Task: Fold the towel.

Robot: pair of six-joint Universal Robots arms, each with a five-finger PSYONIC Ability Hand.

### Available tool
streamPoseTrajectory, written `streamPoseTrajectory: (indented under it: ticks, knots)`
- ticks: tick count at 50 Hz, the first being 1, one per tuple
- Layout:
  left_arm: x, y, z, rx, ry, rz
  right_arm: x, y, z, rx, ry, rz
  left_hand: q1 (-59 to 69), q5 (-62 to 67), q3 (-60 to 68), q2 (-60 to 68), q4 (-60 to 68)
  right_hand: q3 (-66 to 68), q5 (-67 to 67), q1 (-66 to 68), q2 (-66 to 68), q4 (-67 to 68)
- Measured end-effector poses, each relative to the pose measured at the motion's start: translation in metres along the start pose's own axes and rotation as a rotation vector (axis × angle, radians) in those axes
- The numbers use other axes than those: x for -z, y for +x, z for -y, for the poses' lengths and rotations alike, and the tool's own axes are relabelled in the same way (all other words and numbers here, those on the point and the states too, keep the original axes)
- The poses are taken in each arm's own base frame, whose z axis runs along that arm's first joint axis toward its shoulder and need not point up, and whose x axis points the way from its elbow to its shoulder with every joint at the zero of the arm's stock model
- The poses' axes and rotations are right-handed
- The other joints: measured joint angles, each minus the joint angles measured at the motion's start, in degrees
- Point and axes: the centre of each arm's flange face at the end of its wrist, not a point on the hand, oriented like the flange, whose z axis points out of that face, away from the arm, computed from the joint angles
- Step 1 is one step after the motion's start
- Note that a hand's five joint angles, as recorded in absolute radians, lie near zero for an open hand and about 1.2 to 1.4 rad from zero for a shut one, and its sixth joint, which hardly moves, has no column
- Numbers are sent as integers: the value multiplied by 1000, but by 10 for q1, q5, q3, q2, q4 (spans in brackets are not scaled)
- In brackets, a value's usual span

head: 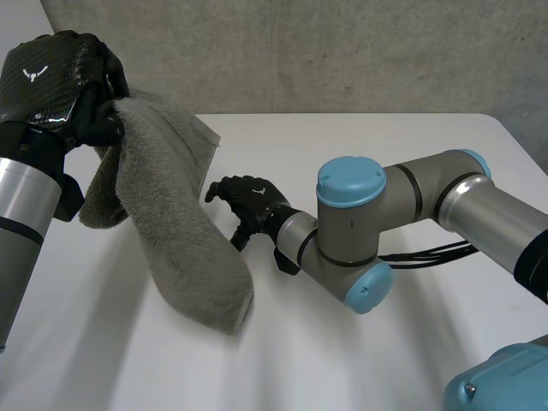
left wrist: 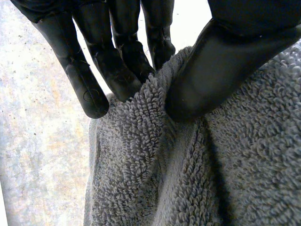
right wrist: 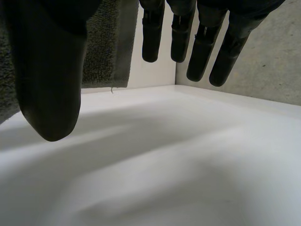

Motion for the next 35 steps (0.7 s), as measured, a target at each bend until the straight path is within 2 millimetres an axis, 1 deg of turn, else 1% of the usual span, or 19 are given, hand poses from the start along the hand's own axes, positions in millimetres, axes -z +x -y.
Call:
streamPoseTrajectory:
  ticks: [5,9,18,22,25,30,32,33,34,35]
  knots:
    - [1,0,-1,-2,-3,4,10,16,6,34,4,-24,0,17,15,17,11,-87,-46,-89,-90,-83]
    - [1,0,-1,-2,-5,7,15,24,8,51,5,-35,0,18,15,17,11,-97,-46,-106,-99,-86]
    - [1,0,-1,-2,-6,8,17,26,6,52,9,-37,0,19,15,17,11,-97,-46,-108,-99,-86]
    - [1,0,-1,-2,-6,8,17,29,10,45,18,-44,0,19,15,17,11,-97,-46,-108,-99,-86]
    - [1,0,-1,-2,-7,8,19,38,22,25,44,-63,0,19,15,17,11,-97,-46,-108,-99,-86]
    - [1,0,-1,-2,-7,7,21,53,60,-99,135,-58,0,19,15,17,11,-97,-46,-108,-99,-86]
    - [2,1,-1,-2,-6,6,20,53,75,-150,166,-22,0,19,15,17,11,-97,-46,-108,-99,-86]
    - [2,1,-1,-2,-5,5,20,52,78,-161,172,-11,0,19,15,17,11,-97,-46,-108,-99,-86]
    - [2,1,0,-2,-4,4,19,49,87,-191,184,29,0,19,15,17,11,-97,-46,-108,-99,-86]
    - [2,1,0,-1,-3,4,19,48,91,-200,188,46,0,19,15,17,11,-97,-46,-108,-99,-86]
